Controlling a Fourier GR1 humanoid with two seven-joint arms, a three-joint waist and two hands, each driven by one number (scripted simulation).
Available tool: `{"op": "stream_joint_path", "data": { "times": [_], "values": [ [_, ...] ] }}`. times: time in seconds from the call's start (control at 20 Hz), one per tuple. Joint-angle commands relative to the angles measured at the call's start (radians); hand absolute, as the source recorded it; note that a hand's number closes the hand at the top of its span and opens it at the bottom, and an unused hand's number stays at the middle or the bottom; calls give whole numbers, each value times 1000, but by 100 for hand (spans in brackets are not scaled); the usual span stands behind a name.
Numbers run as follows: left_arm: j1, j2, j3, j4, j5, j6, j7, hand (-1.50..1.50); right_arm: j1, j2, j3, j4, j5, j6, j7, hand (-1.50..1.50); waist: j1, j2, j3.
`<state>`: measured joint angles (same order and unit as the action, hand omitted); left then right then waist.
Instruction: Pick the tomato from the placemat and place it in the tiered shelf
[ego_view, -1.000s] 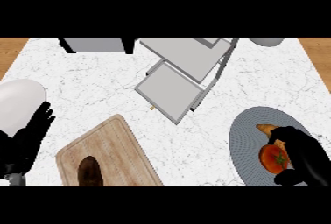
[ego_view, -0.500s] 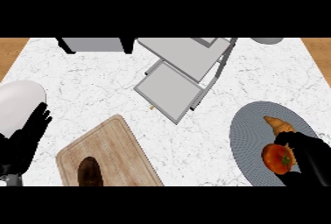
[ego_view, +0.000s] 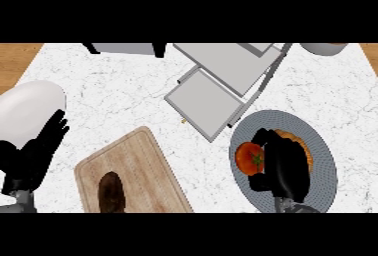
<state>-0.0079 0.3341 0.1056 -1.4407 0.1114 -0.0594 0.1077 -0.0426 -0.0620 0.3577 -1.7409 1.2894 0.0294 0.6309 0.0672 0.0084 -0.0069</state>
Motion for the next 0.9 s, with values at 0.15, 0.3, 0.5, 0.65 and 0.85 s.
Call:
{"op": "stream_joint_path", "data": {
  "times": [0.15,0.3,0.5,0.65,0.85],
  "values": [
    [-29,-8,-23,6,-10,-3,22,0,-284,60,178,-12,-18,38,499,150,23,-8,3],
    [-57,4,-6,29,0,-12,18,0,-386,61,241,-32,-70,-37,653,150,29,-7,3],
    [-37,-22,-30,26,-26,12,10,0,-548,61,226,-64,-86,-60,774,150,30,-16,2],
    [-49,-17,-20,34,-17,9,31,0,-661,61,228,-57,-89,-44,847,150,16,-18,1],
    [-80,-18,-17,62,-20,13,31,0,-780,61,195,-31,-99,-14,855,150,-4,-20,0]
  ]
}}
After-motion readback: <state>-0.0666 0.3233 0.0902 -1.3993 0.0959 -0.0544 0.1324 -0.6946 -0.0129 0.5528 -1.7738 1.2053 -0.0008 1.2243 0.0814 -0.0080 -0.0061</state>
